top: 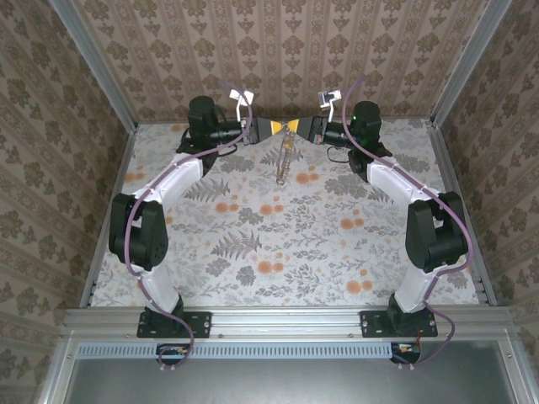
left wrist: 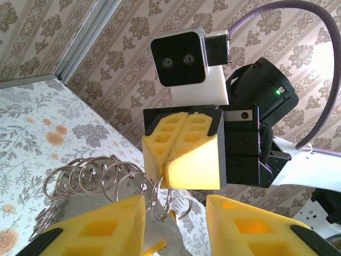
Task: Put the keys on the keyring
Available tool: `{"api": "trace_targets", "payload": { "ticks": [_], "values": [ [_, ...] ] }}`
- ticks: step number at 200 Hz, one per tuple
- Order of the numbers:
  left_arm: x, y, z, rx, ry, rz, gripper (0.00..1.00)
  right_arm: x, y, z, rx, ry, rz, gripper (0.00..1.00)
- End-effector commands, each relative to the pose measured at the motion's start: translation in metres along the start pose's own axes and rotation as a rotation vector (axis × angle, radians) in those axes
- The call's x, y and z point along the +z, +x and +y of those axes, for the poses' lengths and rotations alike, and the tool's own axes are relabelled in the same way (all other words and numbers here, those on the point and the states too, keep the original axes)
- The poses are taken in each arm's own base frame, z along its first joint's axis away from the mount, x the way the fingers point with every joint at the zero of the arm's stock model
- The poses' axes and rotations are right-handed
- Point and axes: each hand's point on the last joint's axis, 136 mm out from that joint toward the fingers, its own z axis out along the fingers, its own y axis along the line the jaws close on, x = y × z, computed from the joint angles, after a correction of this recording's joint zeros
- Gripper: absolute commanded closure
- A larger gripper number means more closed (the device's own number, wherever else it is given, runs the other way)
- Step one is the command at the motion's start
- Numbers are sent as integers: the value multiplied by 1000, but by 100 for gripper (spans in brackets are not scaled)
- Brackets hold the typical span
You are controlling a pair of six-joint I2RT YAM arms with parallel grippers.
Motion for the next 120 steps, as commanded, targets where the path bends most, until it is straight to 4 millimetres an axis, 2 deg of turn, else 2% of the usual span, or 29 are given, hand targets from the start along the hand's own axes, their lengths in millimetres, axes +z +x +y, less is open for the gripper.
{"api": "trace_targets", "payload": {
  "ticks": [1,120],
  "values": [
    [5,1,-2,32,16,10,65,0,-3,8,-26,-33,-9,100],
    [19,3,-8,37,46,28,67,-1,-2,5,-22,-28,-9,100]
  ]
}}
